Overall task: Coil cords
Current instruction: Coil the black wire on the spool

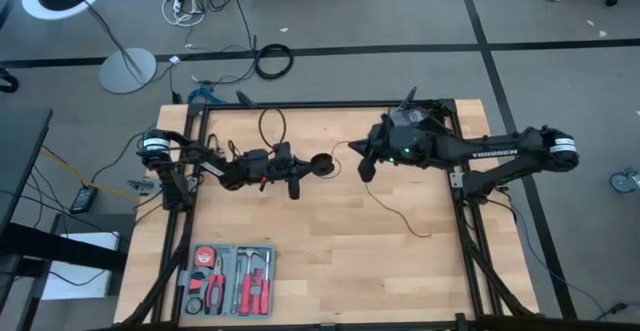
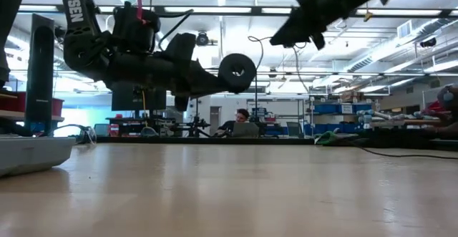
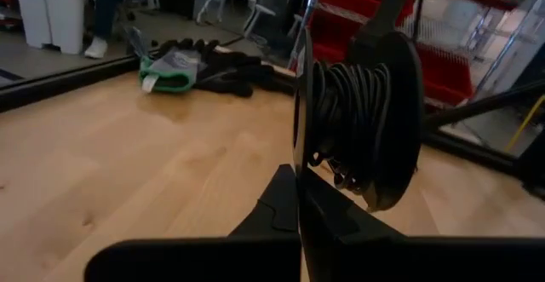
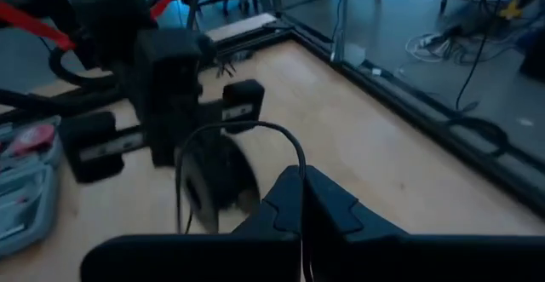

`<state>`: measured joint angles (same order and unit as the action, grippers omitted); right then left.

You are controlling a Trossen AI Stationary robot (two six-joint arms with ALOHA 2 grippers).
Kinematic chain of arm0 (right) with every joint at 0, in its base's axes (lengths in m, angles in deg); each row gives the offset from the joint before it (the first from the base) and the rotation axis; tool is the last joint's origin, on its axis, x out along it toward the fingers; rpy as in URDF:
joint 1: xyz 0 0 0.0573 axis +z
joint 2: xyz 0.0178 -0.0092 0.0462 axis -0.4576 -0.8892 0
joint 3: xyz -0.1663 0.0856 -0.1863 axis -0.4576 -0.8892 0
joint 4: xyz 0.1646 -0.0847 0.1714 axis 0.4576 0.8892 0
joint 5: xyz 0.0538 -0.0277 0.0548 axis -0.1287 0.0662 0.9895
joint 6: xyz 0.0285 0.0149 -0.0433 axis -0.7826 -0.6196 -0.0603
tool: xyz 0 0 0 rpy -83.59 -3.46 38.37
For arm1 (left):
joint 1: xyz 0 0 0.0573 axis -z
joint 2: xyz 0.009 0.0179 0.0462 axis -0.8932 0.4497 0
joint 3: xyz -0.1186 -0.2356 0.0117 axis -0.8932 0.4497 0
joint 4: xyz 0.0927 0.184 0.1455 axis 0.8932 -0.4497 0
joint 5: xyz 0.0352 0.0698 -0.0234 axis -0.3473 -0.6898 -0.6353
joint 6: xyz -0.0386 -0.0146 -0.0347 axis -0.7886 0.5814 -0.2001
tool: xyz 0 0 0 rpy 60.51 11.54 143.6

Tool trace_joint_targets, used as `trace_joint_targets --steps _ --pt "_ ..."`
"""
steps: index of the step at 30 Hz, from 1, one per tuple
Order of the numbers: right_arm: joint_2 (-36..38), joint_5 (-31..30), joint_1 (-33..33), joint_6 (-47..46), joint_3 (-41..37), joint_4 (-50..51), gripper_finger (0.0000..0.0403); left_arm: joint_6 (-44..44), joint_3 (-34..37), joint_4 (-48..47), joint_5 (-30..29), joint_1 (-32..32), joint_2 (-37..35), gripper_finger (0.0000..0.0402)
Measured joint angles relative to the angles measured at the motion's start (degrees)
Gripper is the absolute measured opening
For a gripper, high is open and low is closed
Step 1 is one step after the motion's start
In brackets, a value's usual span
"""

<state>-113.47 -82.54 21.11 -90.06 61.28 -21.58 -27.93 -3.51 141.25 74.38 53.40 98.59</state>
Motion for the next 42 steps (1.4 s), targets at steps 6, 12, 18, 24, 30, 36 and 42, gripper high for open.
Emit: trace_joint_targets --steps 6,12,18,24,30,36,42 --pt "-6.7 0.0 -0.8 3.7 10.5 12.9 0.0000 0.3 -0.8 -1.4 -1.8 0.7 0.0 0.0000" --pt "-9.2 -1.2 0.3 2.2 12.4 25.0 0.0000 -1.2 0.7 6.3 -2.5 0.7 0.0 0.0000" --pt "-8.9 -9.7 0.5 -0.4 11.4 29.3 0.0000 -1.4 1.6 8.6 -0.2 0.6 0.0 0.0000" --pt "-9.3 -8.8 3.9 0.4 11.1 26.8 0.0000 -2.0 1.6 9.3 -4.5 0.5 0.0 0.0000" --pt "-13.6 -9.2 5.7 -2.9 8.8 26.5 0.0000 -3.0 1.6 16.0 -1.5 0.5 0.0 0.0000" --pt "-19.9 -14.7 5.0 -3.3 8.5 27.0 0.0000 -4.7 1.6 18.3 5.9 0.5 0.0 0.0000" --pt "-17.1 -16.0 1.5 -4.5 8.5 34.0 0.0000 -4.6 1.6 17.0 7.9 0.7 0.0 0.0000"
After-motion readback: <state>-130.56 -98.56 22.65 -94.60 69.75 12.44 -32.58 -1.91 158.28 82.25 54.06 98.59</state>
